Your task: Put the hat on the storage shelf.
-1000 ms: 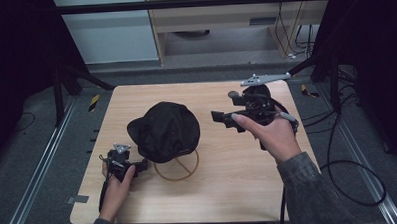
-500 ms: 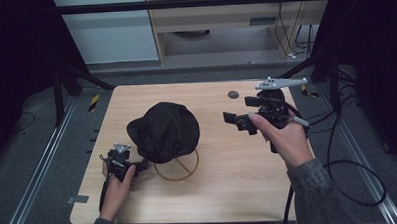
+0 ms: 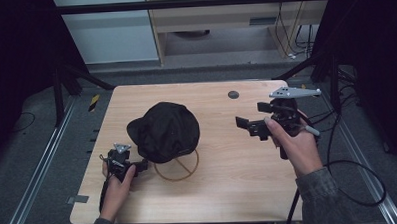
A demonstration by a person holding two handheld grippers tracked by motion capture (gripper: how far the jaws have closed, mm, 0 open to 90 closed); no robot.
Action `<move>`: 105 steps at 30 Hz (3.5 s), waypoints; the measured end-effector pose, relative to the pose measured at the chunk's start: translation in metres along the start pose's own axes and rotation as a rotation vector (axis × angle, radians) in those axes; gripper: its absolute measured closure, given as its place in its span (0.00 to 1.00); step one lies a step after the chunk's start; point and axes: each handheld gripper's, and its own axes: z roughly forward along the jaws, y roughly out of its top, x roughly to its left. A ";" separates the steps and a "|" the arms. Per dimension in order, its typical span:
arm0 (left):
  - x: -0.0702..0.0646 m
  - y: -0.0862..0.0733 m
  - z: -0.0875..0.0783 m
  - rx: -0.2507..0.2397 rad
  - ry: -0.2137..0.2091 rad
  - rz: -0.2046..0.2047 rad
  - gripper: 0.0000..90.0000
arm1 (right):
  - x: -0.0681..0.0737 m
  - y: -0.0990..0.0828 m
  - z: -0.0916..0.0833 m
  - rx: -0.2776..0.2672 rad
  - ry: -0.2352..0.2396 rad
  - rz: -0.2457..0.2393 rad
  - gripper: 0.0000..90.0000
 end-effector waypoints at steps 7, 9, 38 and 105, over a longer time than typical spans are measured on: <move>0.000 0.000 0.000 0.000 0.000 0.000 0.00 | -0.013 -0.011 -0.006 -0.007 -0.032 0.027 0.07; 0.000 0.000 0.000 0.000 0.000 0.000 0.00 | -0.016 -0.014 -0.008 -0.012 -0.039 0.031 0.07; 0.000 0.000 0.000 -0.001 0.000 -0.001 0.00 | -0.049 -0.071 -0.005 0.020 -0.183 0.083 0.07; 0.000 0.000 0.000 0.000 0.001 -0.001 0.00 | -0.005 -0.196 0.107 0.251 -0.113 0.090 0.16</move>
